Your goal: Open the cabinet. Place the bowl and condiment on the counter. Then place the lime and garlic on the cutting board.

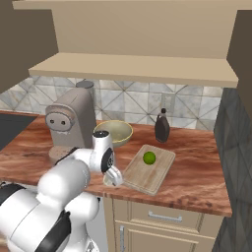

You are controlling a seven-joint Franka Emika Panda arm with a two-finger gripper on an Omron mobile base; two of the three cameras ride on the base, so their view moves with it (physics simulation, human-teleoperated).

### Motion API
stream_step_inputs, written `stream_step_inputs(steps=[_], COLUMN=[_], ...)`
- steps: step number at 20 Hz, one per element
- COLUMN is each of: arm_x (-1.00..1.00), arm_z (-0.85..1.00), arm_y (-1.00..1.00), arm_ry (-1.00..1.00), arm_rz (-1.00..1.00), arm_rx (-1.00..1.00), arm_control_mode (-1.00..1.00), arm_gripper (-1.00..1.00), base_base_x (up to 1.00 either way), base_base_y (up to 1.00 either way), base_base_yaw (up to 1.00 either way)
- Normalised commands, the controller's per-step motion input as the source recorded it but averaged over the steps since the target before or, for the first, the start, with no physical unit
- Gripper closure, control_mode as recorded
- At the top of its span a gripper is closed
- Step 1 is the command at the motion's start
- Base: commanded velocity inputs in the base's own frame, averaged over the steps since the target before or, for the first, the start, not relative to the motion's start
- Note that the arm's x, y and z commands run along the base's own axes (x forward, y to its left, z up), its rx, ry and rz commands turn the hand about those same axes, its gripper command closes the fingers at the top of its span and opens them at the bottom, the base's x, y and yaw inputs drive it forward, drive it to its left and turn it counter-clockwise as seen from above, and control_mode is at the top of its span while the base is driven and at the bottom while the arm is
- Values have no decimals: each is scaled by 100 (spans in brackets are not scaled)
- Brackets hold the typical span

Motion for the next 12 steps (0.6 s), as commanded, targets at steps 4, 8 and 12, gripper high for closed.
stream_step_inputs(steps=[4, 8, 12], arm_x=[0, 0, -6], arm_z=[-25, -20, -16], arm_y=[0, 0, 0], arm_ry=[0, 0, 0], arm_rz=[0, 0, 0], arm_rx=[0, 0, 0], arm_control_mode=[-100, -100, -100], arm_gripper=[-100, 100, 100], base_base_x=[0, 0, 0], base_base_y=[0, 0, 0], base_base_yaw=[0, 0, 0])
